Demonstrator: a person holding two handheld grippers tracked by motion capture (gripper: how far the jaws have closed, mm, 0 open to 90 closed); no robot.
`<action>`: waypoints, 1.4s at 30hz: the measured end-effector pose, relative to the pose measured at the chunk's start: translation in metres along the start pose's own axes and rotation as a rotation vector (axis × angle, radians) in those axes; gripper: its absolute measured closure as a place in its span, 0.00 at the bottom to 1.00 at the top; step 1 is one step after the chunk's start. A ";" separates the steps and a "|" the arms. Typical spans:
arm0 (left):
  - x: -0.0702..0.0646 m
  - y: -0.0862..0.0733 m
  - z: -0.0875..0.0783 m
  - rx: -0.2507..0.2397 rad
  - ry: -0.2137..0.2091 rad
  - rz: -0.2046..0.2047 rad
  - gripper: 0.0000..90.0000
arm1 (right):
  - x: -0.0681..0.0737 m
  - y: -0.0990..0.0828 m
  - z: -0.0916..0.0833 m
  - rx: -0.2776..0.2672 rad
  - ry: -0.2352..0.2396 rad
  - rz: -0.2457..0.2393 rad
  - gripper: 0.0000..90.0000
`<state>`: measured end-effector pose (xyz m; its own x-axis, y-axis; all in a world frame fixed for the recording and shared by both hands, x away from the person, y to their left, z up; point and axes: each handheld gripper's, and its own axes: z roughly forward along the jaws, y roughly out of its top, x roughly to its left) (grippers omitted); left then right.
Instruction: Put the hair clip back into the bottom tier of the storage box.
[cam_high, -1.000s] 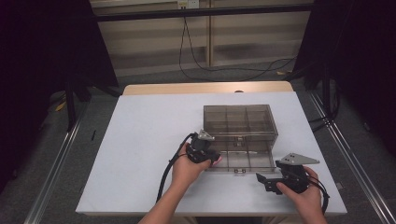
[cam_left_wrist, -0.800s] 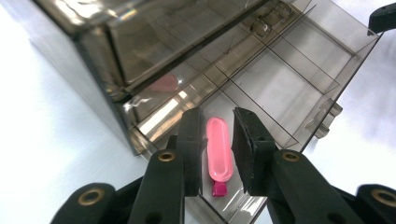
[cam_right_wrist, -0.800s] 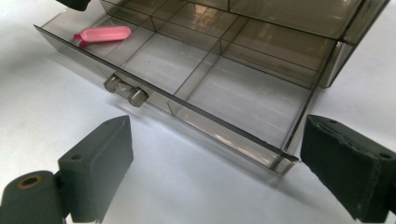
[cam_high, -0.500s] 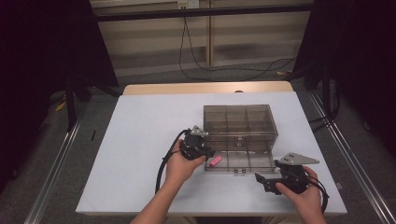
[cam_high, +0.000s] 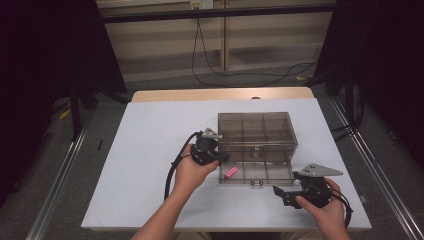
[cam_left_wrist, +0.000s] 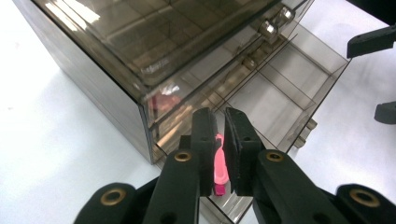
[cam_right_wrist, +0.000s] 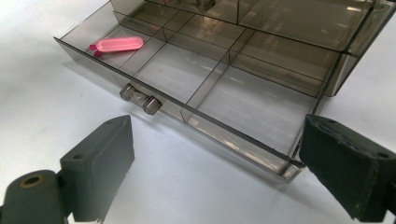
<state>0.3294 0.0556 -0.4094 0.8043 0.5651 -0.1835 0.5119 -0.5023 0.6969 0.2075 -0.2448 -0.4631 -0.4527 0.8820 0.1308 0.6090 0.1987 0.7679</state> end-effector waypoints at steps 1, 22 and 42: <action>0.000 0.001 -0.001 0.004 0.005 0.002 0.93 | 0.000 0.000 0.000 -0.001 0.002 -0.001 0.11; 0.002 0.028 -0.021 -0.019 0.008 0.024 1.00 | 0.004 0.001 0.001 0.000 0.019 -0.010 0.11; 0.007 0.044 -0.020 -0.037 0.044 0.022 1.00 | 0.004 0.002 0.001 -0.003 0.029 -0.013 0.11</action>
<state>0.3518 0.0503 -0.3658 0.8007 0.5829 -0.1383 0.4825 -0.4906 0.7256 0.2072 -0.2402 -0.4614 -0.4789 0.8668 0.1389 0.6008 0.2083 0.7718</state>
